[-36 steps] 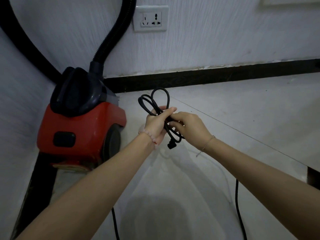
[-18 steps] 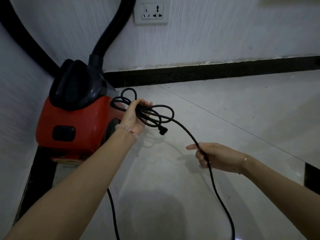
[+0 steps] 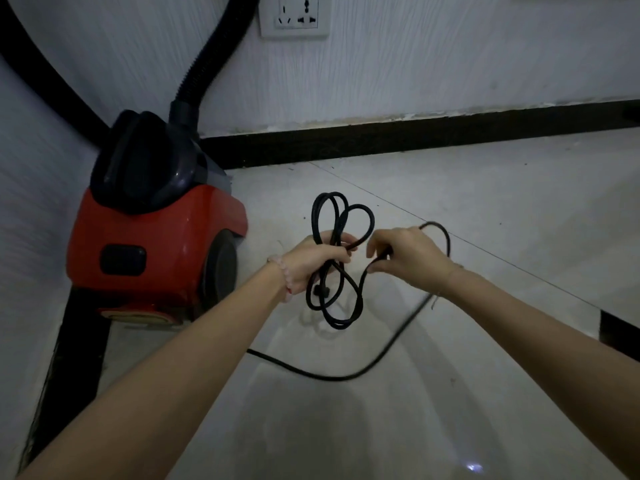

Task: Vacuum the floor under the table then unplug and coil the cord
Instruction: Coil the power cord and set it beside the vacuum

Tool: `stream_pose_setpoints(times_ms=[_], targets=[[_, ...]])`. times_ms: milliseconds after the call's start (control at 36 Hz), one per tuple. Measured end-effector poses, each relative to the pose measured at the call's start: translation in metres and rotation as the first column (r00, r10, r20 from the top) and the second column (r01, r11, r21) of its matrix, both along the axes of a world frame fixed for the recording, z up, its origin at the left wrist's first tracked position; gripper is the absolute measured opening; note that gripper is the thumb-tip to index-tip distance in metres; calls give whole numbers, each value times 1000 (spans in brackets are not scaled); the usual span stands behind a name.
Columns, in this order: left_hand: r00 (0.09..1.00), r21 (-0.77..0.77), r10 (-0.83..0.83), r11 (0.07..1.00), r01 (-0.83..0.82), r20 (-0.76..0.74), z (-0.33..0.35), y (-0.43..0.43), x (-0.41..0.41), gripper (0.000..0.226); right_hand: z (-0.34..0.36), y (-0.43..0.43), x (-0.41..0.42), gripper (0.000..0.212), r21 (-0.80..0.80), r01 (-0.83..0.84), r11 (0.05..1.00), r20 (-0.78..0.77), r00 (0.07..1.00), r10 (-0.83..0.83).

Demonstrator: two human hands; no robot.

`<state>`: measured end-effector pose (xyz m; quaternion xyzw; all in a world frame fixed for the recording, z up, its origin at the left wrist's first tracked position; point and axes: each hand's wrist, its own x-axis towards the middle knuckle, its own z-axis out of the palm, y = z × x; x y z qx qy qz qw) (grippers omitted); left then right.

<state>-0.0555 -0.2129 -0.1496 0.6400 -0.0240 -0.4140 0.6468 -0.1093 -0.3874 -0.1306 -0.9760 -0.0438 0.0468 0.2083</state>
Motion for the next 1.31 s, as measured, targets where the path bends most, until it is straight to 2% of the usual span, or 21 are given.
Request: stream_pose_setpoints(times_ms=[83,194,361,417,472,528,639,722,778,861,1028,1111,1167,1222,1306], targets=[[995,-57,-87,995,84,-47,2,-2,-5,22,5,9,4,30,16,-38,999,20,999,37],[984,-58,-167,985,163,-63,7,-1,-9,10,9,11,2,35,87,12,996,-16,1000,-11],[963,-44,-234,972,230,-131,1,17,-6,3,7,-20,-7,26,212,145,967,-218,971,-98],[976,-93,-180,981,169,-123,-4,26,-3,6,6,-39,-12,17,201,199,959,-237,960,-150],[982,-206,-68,978,31,-179,-8,34,1,20,4,-56,-19,10,294,299,908,-261,939,-225],[963,-303,66,942,-147,-263,-8,39,6,33,2,-65,-26,5,453,401,796,-288,911,-295],[898,-402,248,828,-391,-364,-6,35,9,28,-3,-59,-29,18,670,502,546,-319,860,-399],[846,-398,327,771,-497,-422,-6,28,8,22,-4,-43,-26,23,729,507,459,-273,831,-485],[832,-385,340,766,-515,-439,-7,21,6,17,-6,-28,-24,27,732,488,475,-233,835,-498],[859,-341,306,822,-456,-411,-8,11,-1,8,-7,0,-23,33,721,409,560,-194,894,-404],[882,-321,302,848,-422,-362,-12,4,-5,11,-9,34,-24,42,529,171,831,-43,984,-174],[914,-338,249,871,-356,-321,-10,7,-4,14,-10,47,-30,44,428,80,900,-60,996,-60],[919,-356,243,867,-349,-310,-6,6,-7,2,-11,53,-33,41,396,67,916,-97,995,-31],[926,-335,260,877,-344,-273,-2,3,-12,8,-12,56,-34,36,392,85,916,-106,993,-47],[923,-240,348,894,-379,-163,-6,-1,-14,38,-11,57,-35,36,349,87,933,-128,991,-44]])
